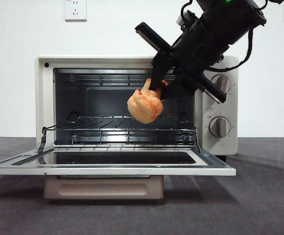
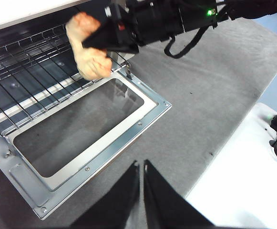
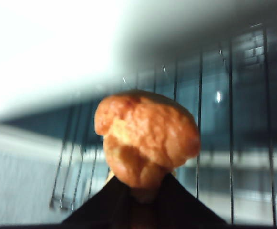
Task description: The left arm flap open the oven, the right arm pick bread and place it into oven, the left arm flap close the oven
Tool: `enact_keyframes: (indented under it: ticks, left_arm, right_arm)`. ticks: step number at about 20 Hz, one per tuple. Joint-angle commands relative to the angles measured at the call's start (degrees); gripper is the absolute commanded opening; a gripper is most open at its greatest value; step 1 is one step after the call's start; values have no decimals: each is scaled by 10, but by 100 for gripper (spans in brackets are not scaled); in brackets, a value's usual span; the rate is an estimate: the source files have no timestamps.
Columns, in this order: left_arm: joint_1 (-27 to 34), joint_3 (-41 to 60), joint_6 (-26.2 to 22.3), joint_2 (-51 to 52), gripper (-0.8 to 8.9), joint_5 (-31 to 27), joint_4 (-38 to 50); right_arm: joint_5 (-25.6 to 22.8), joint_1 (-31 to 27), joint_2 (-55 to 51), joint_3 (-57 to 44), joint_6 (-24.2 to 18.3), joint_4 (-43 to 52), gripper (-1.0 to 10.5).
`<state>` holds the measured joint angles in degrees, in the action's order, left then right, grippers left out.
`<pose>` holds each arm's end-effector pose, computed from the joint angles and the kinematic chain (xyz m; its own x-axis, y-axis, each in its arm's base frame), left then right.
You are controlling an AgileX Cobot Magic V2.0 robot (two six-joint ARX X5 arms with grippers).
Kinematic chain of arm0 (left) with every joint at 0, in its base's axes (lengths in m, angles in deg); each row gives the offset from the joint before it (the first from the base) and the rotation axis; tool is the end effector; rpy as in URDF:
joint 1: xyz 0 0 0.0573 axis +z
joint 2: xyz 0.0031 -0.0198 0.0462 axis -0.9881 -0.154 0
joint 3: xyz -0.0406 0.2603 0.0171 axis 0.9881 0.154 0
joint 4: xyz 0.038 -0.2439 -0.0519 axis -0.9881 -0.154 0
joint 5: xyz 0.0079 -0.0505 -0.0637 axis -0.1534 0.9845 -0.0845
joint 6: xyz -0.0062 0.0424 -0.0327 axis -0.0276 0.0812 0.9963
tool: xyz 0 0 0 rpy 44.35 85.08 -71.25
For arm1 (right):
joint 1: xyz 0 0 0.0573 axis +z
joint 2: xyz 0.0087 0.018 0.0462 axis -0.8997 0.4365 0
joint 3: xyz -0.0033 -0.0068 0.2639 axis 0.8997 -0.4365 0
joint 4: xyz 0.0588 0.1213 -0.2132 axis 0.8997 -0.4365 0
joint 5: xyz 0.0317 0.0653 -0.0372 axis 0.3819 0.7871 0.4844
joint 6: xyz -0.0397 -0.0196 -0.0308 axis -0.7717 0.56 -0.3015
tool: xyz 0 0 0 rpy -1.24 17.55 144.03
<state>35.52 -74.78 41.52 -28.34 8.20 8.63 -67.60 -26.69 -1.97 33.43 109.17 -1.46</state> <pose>0.0586 -0.0652 0.3384 0.5087 -0.7029 -0.4971 0.7375 0.6537 -0.1695 0.2556 0.1971 0.2273 0.6827 0.5717 -0.4550 -0.1503 0.7193 0.6782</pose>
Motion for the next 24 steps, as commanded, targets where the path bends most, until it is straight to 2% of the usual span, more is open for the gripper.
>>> enact_keyframes:
  ticks: [1,10,18,24]
  left_arm:
    - [-5,-9,4,-1,19,-1,-5]
    - [-5,-9,3,-1,19,-1,-10]
    - [-5,-9,2,-1,19,-1,-10]
    - [-5,-9,1,-1,19,-15,-7]
  right_arm:
    - [-21,-1,12,12,10,8,13]
    - [-54,1,13,12,4,17,39]
    - [-57,1,13,12,2,17,372]
    - [-52,2,11,12,-19,19,434]
